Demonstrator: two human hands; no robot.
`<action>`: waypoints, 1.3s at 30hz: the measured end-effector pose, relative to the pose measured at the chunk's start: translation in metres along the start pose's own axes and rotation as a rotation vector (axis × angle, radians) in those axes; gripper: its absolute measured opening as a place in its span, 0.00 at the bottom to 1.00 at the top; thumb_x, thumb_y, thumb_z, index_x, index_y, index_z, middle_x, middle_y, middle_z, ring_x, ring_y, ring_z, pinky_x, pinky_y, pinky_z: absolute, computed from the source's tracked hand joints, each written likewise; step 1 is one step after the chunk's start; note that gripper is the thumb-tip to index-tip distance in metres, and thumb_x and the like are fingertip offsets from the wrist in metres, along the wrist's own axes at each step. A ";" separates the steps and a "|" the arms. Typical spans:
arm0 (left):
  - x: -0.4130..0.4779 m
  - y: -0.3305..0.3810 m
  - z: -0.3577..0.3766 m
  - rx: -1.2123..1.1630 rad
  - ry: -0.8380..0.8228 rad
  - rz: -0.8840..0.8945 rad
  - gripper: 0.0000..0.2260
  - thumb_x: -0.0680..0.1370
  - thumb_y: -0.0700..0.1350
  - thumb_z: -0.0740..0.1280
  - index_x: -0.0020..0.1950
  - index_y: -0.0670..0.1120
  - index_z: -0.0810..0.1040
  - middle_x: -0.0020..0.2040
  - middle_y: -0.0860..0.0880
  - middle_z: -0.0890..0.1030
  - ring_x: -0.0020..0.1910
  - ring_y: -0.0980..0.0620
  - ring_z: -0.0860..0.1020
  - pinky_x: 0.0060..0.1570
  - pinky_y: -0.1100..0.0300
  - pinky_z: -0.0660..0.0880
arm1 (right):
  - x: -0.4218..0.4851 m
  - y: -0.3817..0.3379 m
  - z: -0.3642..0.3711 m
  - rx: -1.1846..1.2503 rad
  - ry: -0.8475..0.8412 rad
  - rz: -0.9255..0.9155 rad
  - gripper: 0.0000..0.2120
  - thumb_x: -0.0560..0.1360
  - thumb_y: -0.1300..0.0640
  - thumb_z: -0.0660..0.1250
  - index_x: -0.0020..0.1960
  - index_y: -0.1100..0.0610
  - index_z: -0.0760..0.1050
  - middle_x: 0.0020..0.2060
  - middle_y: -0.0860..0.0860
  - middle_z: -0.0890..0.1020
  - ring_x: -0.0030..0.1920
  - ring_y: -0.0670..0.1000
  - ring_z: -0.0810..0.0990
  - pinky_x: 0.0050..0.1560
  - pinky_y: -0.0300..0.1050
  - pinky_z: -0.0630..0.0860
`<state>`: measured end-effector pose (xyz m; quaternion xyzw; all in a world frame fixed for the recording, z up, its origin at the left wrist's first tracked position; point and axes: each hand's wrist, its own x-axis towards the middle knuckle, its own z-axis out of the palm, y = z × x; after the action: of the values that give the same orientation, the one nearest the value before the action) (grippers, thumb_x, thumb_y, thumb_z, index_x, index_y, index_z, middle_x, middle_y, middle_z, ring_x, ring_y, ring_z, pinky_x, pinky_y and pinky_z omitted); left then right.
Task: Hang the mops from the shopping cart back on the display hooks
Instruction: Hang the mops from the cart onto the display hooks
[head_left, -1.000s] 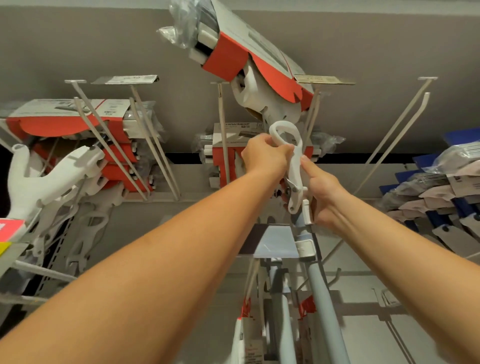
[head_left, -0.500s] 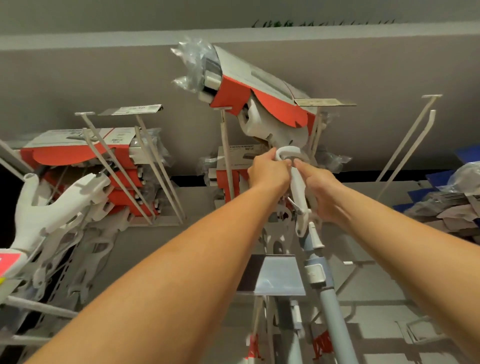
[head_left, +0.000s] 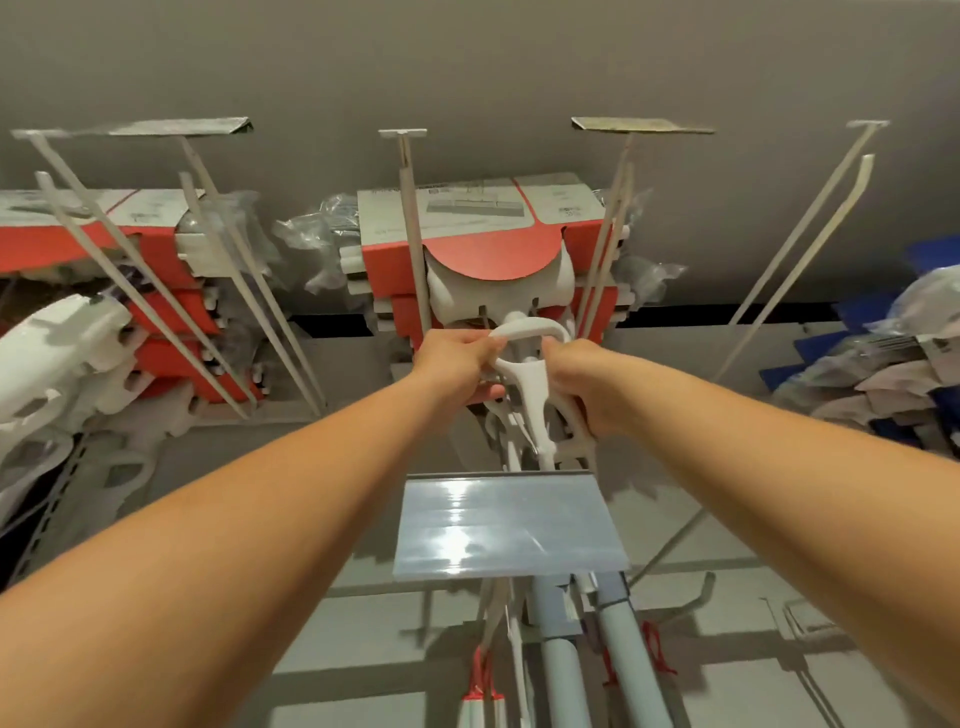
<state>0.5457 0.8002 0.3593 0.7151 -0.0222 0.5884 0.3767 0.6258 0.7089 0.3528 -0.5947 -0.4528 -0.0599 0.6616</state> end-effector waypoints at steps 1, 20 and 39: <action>0.002 -0.003 0.000 0.008 0.007 0.007 0.12 0.80 0.42 0.65 0.61 0.39 0.78 0.50 0.38 0.79 0.39 0.48 0.78 0.29 0.63 0.79 | 0.000 -0.001 0.000 -0.056 0.006 0.019 0.24 0.83 0.47 0.46 0.70 0.61 0.63 0.49 0.58 0.74 0.49 0.56 0.75 0.56 0.50 0.74; -0.026 -0.001 -0.011 0.349 -0.068 0.030 0.12 0.80 0.43 0.63 0.62 0.44 0.77 0.48 0.43 0.78 0.39 0.48 0.75 0.42 0.56 0.75 | -0.043 0.009 -0.009 -0.627 -0.101 -0.026 0.24 0.82 0.44 0.49 0.69 0.59 0.65 0.57 0.59 0.75 0.52 0.58 0.77 0.51 0.52 0.77; -0.174 0.090 -0.065 1.413 0.024 -0.113 0.11 0.77 0.44 0.60 0.54 0.49 0.80 0.47 0.45 0.76 0.44 0.42 0.74 0.42 0.55 0.69 | -0.172 0.007 -0.064 -1.060 -0.241 -0.242 0.11 0.78 0.52 0.59 0.52 0.58 0.74 0.37 0.52 0.74 0.37 0.51 0.73 0.31 0.42 0.66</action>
<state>0.3957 0.7012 0.2576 0.7819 0.4061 0.4496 -0.1471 0.5631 0.5779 0.2398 -0.7925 -0.4981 -0.2867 0.2037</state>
